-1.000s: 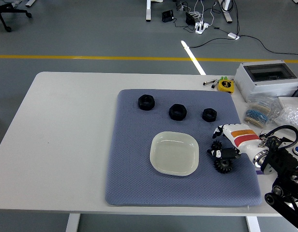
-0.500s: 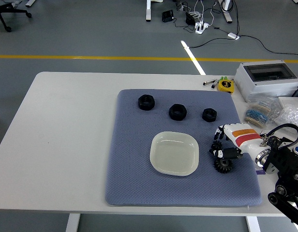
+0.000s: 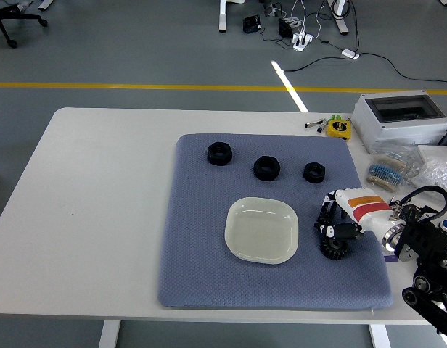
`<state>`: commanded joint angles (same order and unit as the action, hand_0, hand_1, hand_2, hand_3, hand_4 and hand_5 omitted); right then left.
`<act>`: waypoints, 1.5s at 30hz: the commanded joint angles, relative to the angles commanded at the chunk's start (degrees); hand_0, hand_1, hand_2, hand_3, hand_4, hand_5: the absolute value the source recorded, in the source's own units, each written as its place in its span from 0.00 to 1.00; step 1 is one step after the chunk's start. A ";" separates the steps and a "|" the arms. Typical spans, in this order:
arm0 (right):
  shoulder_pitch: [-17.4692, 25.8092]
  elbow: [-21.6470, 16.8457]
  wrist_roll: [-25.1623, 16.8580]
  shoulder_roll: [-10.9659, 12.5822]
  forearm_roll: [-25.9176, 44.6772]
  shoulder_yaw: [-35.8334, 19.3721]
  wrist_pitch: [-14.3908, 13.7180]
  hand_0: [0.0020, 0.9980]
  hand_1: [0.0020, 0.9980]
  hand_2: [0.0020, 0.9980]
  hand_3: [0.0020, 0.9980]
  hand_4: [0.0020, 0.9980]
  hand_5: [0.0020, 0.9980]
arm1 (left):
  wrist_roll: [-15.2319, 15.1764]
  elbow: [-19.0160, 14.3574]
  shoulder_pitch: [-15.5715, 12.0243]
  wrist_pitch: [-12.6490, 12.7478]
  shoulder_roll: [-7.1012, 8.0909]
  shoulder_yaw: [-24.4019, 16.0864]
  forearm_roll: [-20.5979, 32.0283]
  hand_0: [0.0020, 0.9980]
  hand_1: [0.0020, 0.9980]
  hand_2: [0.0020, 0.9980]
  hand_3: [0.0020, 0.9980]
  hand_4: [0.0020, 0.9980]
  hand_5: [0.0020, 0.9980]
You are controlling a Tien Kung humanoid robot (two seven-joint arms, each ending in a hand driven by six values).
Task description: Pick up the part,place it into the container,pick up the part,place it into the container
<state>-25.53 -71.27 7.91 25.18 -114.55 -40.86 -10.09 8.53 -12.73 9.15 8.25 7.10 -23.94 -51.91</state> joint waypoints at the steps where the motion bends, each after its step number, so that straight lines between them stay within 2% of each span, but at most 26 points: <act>1: -0.02 -0.05 -0.01 0.00 0.04 0.00 0.02 0.18 0.36 0.46 0.50 0.81 0.47 | -0.01 0.00 0.00 0.00 0.01 0.03 0.05 0.70 0.65 0.67 0.58 0.67 0.63; 4: -0.08 -0.14 -0.03 0.00 -0.05 0.06 0.07 0.18 0.36 0.46 0.50 0.81 0.47 | -0.01 0.00 0.00 -0.01 0.01 0.01 0.04 0.70 0.65 0.67 0.58 0.67 0.63; 5: -0.09 -0.15 -0.04 -0.01 -0.06 0.06 0.07 0.14 0.30 0.41 0.46 0.73 0.51 | -0.01 0.00 0.01 -0.02 0.01 0.01 0.01 0.70 0.65 0.67 0.58 0.67 0.62; 16: -0.06 -0.07 -0.91 -0.06 0.50 0.27 -0.76 0.10 0.26 0.39 0.44 0.71 0.52 | 0.01 -0.01 -0.01 -0.08 -0.02 -0.07 -0.08 0.70 0.65 0.67 0.58 0.67 0.62; 17: -0.08 -0.08 -0.95 -0.07 0.51 0.28 -0.81 0.06 0.23 0.36 0.42 0.73 0.50 | 0.00 -0.01 -0.02 -0.09 -0.02 -0.07 -0.09 0.70 0.65 0.67 0.58 0.67 0.62; 28: -0.36 -0.33 -1.09 0.05 0.99 0.22 -1.10 0.06 0.23 0.36 0.42 0.73 0.50 | -0.06 -0.01 -0.07 -0.07 0.00 0.09 0.10 0.70 0.65 0.67 0.58 0.67 0.63; 29: -0.41 -0.64 -1.09 0.14 0.87 0.04 -1.31 0.08 0.28 0.42 0.47 0.73 0.49 | -0.06 -0.01 -0.10 -0.06 0.01 0.10 0.16 0.70 0.65 0.67 0.58 0.67 0.62; 33: -0.75 -2.54 -1.01 0.71 -0.16 -0.75 -2.08 0.08 0.28 0.42 0.47 0.73 0.49 | -0.01 0.00 -0.23 -0.08 0.03 -0.01 0.03 0.70 0.65 0.67 0.58 0.67 0.62; 34: -0.94 -3.23 -0.78 0.96 -0.65 -0.96 -1.63 0.08 0.28 0.42 0.47 0.73 0.49 | 0.01 0.00 -0.28 -0.10 0.05 -0.05 -0.04 0.70 0.65 0.67 0.58 0.67 0.62; 35: -1.16 -3.83 -0.47 1.22 -1.03 -1.09 -0.67 0.21 0.43 0.55 0.57 0.86 0.49 | 0.03 0.00 -0.32 -0.11 0.07 -0.10 -0.10 0.70 0.65 0.67 0.58 0.67 0.62; 40: -2.72 -6.46 0.40 3.12 -2.61 -0.48 4.92 0.21 0.43 0.55 0.57 0.86 0.49 | 0.10 0.04 -0.44 -0.13 0.18 -0.29 -0.35 0.70 0.65 0.67 0.58 0.67 0.62; 41: -3.16 -6.84 0.60 3.56 -2.88 -0.07 6.33 0.36 0.56 0.69 0.72 1.00 0.56 | 0.12 0.05 -0.46 -0.13 0.19 -0.34 -0.40 0.70 0.65 0.67 0.58 0.67 0.62; 45: -5.14 -7.51 0.71 5.17 -3.70 2.34 9.99 0.36 0.56 0.69 0.72 1.00 0.56 | 0.08 0.06 -0.36 -0.11 0.28 -0.25 -0.29 0.70 0.65 0.67 0.58 0.67 0.62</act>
<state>-30.68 -78.78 8.62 30.35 -118.24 -38.52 -0.09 8.61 -12.67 8.79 8.14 7.38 -24.18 -52.20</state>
